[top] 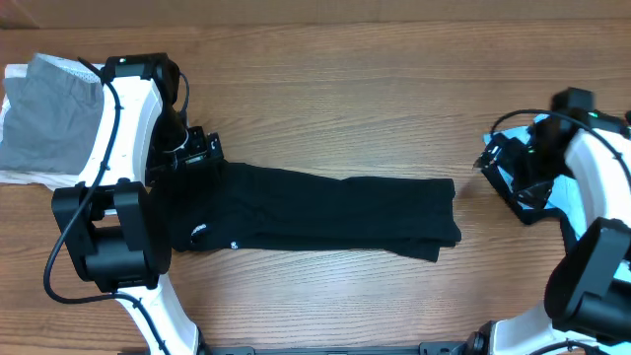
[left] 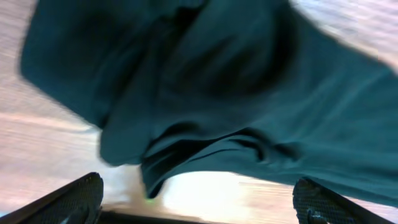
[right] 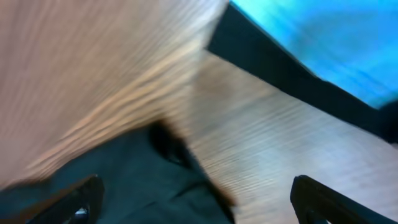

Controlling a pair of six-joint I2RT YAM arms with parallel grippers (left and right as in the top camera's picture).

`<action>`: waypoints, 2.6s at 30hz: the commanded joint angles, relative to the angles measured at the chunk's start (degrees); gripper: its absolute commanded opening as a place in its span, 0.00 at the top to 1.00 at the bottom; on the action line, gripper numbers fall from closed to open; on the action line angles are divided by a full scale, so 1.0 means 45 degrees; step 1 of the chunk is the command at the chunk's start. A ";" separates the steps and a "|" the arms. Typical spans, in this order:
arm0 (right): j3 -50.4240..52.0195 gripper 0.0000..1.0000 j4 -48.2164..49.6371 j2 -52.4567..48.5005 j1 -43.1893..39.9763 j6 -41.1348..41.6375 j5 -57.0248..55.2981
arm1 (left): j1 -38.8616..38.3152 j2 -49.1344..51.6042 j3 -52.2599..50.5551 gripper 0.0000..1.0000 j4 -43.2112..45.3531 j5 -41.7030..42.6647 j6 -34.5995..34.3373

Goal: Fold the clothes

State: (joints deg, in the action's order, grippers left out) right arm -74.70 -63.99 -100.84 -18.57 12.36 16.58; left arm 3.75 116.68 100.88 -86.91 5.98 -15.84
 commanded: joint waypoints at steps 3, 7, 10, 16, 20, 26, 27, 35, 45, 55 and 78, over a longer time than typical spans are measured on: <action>0.1598 0.00 0.0869 0.0238 -0.0913 -0.2817 0.3993 | -0.0078 -0.0029 0.0287 0.00 0.0301 0.1224 0.0228; 0.2914 0.00 0.1812 0.0238 -0.1059 -0.2841 0.4070 | -0.0102 -0.0029 0.0287 0.00 0.0651 0.1258 0.0223; 0.3653 0.00 0.2487 0.0238 -0.1059 -0.2841 0.4503 | -0.0097 -0.0029 0.0287 0.00 0.0850 0.1268 0.0170; 0.4595 0.00 0.2783 0.0238 -0.1035 -0.2841 0.5382 | -0.0102 -0.0029 0.0287 0.00 0.0855 0.1263 0.0175; 0.5100 0.00 0.2822 0.0238 -0.1030 -0.2798 0.5406 | -0.0102 -0.0029 0.0287 0.00 0.0835 0.1263 0.0180; 0.5858 0.00 0.3313 0.0238 -0.0787 -0.2783 0.6183 | -0.0107 -0.0029 0.0287 0.00 0.0855 0.1263 0.0180; 0.5984 0.00 0.3487 0.0238 -0.0699 -0.2710 0.6334 | -0.0112 -0.0029 0.0287 0.00 0.0860 0.1263 0.0180; 0.6849 0.17 0.4556 0.0238 0.0549 -0.1341 0.6489 | -0.0112 -0.0029 0.0287 0.00 0.0753 0.1258 0.0185; 0.6795 0.93 0.5649 0.0238 0.0816 0.0559 0.6203 | -0.0112 -0.0029 0.0287 0.00 0.0636 0.1253 0.0189; 0.4580 0.96 0.3536 0.0418 -0.0471 0.0937 0.3133 | -0.0112 -0.0029 0.0287 0.00 0.0563 0.1248 0.0189; 0.3177 0.96 0.1909 0.1821 0.0709 0.2361 -0.0918 | -0.0175 -0.0029 0.0287 0.00 0.0559 0.1239 0.0199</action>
State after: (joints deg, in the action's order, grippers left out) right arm -61.17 -55.77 -93.17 -15.33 21.82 13.72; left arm 3.73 116.68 100.88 -84.20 10.96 -15.86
